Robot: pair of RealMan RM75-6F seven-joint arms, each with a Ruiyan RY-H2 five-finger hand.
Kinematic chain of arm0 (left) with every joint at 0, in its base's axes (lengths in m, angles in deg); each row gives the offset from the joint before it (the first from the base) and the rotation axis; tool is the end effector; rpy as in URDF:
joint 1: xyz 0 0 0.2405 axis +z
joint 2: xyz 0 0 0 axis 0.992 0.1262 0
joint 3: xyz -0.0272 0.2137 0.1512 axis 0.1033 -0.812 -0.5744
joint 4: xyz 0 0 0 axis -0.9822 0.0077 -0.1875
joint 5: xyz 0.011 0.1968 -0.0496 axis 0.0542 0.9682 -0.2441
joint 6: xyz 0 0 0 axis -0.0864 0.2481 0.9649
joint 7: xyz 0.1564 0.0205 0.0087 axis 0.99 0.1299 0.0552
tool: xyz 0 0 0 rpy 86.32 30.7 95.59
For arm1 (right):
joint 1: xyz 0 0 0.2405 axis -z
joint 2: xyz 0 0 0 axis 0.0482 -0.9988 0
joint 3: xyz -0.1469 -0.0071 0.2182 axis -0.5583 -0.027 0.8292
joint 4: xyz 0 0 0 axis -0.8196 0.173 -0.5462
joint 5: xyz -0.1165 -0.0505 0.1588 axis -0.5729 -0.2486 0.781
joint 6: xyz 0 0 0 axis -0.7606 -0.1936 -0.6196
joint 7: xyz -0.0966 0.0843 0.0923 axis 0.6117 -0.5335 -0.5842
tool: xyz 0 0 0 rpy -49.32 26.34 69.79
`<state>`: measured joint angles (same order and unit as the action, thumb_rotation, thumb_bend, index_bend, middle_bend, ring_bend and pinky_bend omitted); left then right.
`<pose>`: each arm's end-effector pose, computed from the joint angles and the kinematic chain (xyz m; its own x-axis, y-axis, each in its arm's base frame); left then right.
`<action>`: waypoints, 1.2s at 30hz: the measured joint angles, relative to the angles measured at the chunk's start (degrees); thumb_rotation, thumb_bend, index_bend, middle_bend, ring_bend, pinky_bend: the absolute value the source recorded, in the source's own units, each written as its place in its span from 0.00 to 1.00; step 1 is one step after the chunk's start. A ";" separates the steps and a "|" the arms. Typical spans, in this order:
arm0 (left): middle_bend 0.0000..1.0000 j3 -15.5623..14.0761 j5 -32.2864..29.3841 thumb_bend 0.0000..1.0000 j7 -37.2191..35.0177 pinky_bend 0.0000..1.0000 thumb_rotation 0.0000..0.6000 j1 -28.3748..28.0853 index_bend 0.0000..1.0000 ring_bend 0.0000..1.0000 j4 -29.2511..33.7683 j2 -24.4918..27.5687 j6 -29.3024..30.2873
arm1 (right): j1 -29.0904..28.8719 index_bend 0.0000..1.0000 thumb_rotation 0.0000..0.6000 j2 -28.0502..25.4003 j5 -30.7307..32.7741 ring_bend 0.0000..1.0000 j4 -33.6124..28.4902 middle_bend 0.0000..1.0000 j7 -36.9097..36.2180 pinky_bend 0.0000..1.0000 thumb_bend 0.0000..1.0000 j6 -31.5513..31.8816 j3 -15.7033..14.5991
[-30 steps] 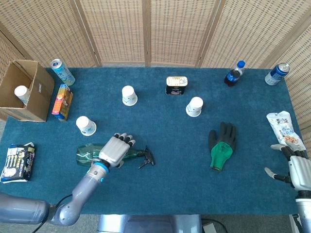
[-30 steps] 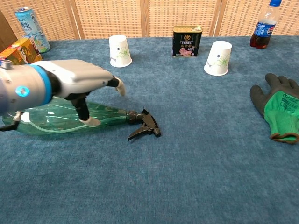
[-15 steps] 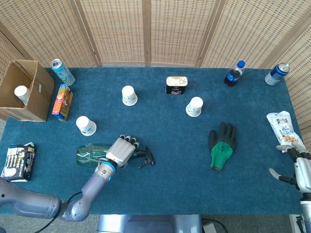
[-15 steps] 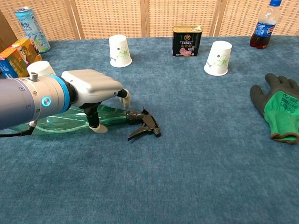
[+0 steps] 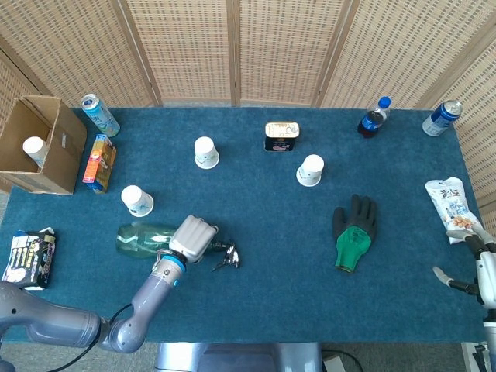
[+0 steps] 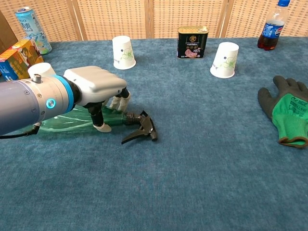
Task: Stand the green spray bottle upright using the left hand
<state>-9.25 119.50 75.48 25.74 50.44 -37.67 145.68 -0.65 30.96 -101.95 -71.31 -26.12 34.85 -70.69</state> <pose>-0.0867 0.3205 -0.0543 0.7747 0.2599 0.5764 0.6202 -0.4900 -0.6126 -0.3557 -0.2017 0.1917 0.1808 0.0638 0.9814 -0.9781 0.1162 0.1726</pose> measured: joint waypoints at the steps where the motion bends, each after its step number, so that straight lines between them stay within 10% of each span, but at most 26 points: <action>1: 0.57 0.05 0.21 0.34 -0.36 0.57 1.00 0.03 0.58 0.61 -0.05 0.05 -0.04 | 0.02 0.28 1.00 0.00 -0.01 0.12 0.01 0.29 -0.07 0.16 0.21 0.05 0.03; 13: 0.57 2.55 10.19 0.34 -15.45 0.65 1.00 3.40 0.57 0.60 0.36 2.91 0.03 | -0.43 0.28 1.00 0.51 -0.51 0.12 -0.20 0.29 0.14 0.16 0.20 -0.55 -0.10; 36: 0.52 5.85 39.55 0.33 -81.83 0.59 1.00 23.79 0.55 0.54 -2.13 14.50 12.36 | -2.17 0.25 1.00 1.88 -0.68 0.12 -2.00 0.29 2.43 0.16 0.19 -2.52 0.01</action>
<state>-3.40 159.05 -6.35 49.53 48.31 -23.17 158.04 -2.83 32.83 -102.64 -73.31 -23.70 32.34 -70.68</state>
